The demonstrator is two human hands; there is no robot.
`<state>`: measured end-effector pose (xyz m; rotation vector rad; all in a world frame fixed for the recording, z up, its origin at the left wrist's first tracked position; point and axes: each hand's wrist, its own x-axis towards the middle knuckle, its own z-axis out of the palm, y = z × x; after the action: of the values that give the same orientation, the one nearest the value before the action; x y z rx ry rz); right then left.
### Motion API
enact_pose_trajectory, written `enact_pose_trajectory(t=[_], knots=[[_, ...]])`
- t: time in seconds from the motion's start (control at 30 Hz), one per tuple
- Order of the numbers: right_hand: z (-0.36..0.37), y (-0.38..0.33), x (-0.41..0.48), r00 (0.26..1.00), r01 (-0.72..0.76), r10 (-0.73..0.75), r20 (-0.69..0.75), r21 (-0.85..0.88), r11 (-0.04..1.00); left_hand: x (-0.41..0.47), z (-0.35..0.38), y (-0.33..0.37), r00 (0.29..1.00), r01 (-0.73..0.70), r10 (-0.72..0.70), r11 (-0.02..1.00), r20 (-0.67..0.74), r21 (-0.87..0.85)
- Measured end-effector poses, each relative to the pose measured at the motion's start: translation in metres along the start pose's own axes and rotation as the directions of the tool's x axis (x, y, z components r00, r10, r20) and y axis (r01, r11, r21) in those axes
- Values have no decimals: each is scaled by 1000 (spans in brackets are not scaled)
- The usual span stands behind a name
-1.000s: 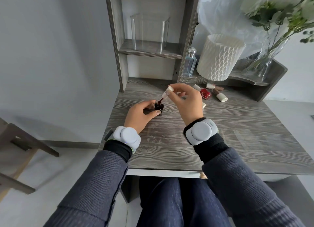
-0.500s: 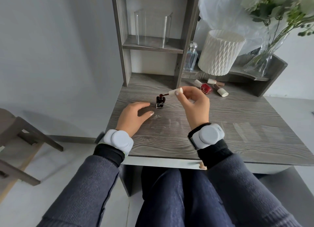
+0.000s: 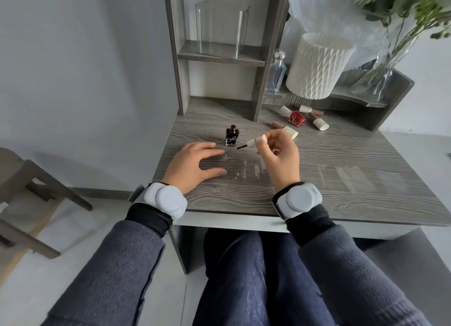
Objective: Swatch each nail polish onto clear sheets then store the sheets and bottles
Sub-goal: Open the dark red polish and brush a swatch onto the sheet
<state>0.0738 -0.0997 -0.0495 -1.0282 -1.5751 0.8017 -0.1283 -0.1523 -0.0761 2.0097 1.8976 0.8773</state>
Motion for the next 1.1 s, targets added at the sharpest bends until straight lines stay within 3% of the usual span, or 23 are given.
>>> enact_pose_trajectory(t=[0.43,0.8,1.1], knots=[[4,10,-4,992,85,-62,108,-221,972,-1,6,5,1000,-1,4,995,-28,97],[7,14,-5,975,167,-111,194,-299,939,-1,8,3,999,14,-9,995,-47,98],[7,15,-5,985,132,-87,146,-338,932,-2,8,6,999,25,-20,996,-47,89]])
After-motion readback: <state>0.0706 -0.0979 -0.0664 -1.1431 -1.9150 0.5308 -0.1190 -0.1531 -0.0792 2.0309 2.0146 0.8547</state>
